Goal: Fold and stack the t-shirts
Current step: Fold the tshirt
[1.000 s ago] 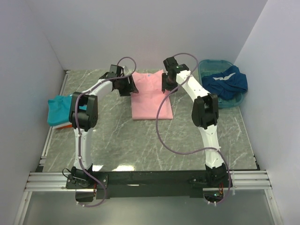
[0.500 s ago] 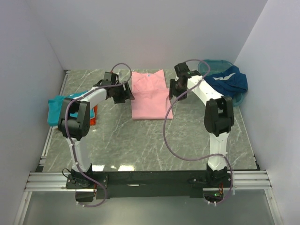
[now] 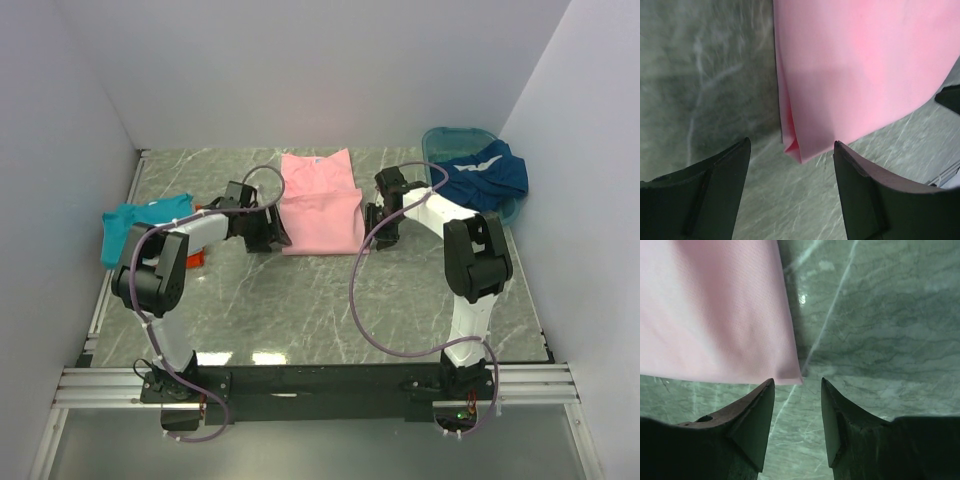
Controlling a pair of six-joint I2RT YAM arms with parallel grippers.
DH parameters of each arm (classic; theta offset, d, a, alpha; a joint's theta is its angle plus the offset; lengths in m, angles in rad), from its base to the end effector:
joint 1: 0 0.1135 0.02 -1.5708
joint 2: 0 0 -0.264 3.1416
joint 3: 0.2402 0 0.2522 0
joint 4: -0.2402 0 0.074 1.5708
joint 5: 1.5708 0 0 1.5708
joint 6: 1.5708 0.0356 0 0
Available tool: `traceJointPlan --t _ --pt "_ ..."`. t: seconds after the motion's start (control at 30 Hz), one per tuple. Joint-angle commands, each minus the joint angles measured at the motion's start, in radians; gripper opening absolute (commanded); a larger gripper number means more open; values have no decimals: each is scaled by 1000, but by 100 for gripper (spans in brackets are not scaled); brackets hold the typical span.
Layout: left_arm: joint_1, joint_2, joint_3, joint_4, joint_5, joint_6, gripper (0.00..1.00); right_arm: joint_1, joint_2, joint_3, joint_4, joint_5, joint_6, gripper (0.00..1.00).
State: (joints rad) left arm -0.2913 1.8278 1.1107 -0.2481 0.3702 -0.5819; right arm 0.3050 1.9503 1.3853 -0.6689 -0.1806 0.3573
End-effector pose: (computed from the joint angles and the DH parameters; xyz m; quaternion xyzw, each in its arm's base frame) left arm 0.3528 -0.1192 0.1649 -0.0815 0.9363 -0.2831 0.1913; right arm 0.3728 0.1241 0.1753 0.0106 0.9819 0.1384 0.1290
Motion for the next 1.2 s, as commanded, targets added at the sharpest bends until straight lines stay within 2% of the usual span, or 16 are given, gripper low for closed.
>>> traceJointPlan --t 0.0,0.1,0.23,0.4,0.77,0.9,0.93,1.0,1.03,1.1,1.13,1.17 --pt "-25 -42 -23 36 18 -24 73 3 -18 11 55 -16 11 49" --pt "-32 -41 -40 38 7 -36 72 6 -14 0 57 -23 14 49" --pt "-37 -25 -55 41 10 -49 65 14 -10 -22 61 -26 12 47" --pt "-43 -13 -55 10 -17 -58 62 23 -8 -32 61 -28 19 44" --pt "-52 34 -69 27 -13 -85 45 37 15 -62 78 -22 26 41" --pt "-52 62 -69 41 -10 -87 33 37 36 -52 88 -25 23 29" --pt "-52 67 -71 46 -8 -88 27 37 41 -52 91 -26 23 24" --pt "-52 76 -72 59 -5 -90 20 36 48 -51 98 -31 22 16" --pt "-54 77 -71 61 -5 -90 13 37 50 -49 97 -33 22 7" --pt "-52 83 -68 56 -13 -90 5 36 50 -46 92 -25 20 0" --pt "-54 83 -65 52 -19 -91 0 37 50 -48 89 -19 22 0" --pt "-54 79 -66 46 -42 -93 0 36 45 -49 77 -10 25 0"
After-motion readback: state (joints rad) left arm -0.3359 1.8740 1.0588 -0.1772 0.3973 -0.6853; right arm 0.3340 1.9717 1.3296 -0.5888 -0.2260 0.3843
